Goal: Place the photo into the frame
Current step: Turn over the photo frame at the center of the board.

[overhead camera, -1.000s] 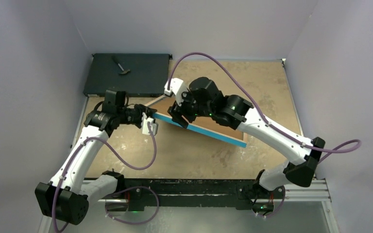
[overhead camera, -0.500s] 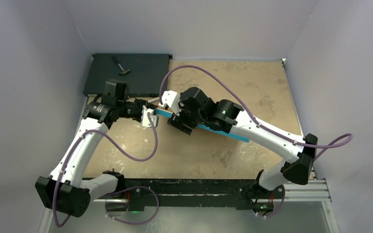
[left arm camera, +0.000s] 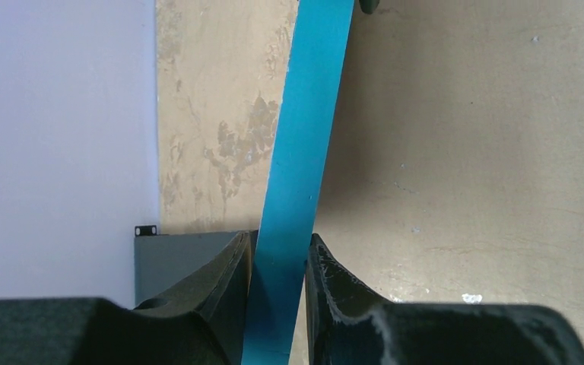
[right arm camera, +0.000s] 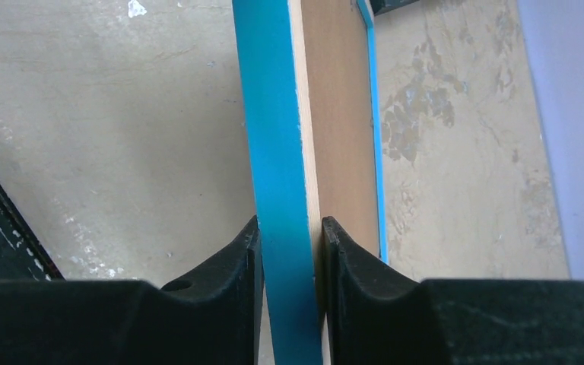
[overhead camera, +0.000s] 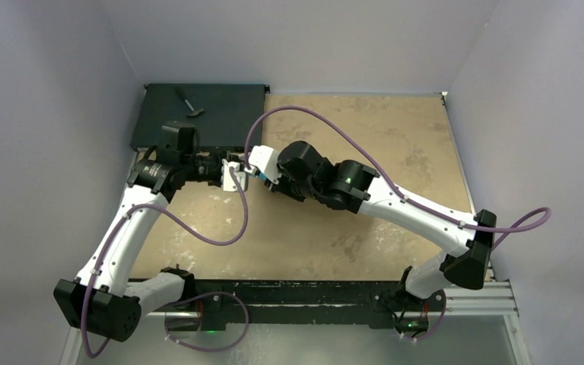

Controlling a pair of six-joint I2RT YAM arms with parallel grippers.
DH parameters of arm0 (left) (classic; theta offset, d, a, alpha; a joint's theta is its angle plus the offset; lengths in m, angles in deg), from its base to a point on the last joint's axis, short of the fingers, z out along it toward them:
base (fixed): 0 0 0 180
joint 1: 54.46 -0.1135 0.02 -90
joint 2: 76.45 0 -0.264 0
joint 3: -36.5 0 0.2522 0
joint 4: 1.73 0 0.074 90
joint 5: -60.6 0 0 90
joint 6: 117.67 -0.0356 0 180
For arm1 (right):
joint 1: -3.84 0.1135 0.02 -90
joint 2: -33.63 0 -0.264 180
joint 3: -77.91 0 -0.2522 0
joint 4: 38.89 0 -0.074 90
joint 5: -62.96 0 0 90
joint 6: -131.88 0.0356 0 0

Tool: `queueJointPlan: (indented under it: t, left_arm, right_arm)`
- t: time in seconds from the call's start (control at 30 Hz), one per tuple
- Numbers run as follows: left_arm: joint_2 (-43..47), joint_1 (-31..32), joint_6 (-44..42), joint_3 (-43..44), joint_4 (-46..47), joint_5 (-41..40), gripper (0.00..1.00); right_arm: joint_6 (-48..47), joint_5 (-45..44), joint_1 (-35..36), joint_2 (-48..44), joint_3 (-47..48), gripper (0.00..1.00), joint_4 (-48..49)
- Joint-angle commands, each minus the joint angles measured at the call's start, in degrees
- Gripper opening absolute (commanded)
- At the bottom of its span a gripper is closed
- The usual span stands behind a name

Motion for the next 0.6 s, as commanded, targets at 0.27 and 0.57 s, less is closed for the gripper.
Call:
queueJointPlan:
  t: [0.27,0.57]
  left_arm:
    - [2.4,-0.8,35.2,10.3,14.0,-5.7,0.75]
    - [-9.4,-5.4,50.5,28.9,0.3,-12.7,0.83]
  right_arm:
    - [7.8,10.5,-2.7,-4.1,6.6,0.24,3.5]
    - [14.4,23.6,-25.4,-2.9,5.8,0.25,9.9]
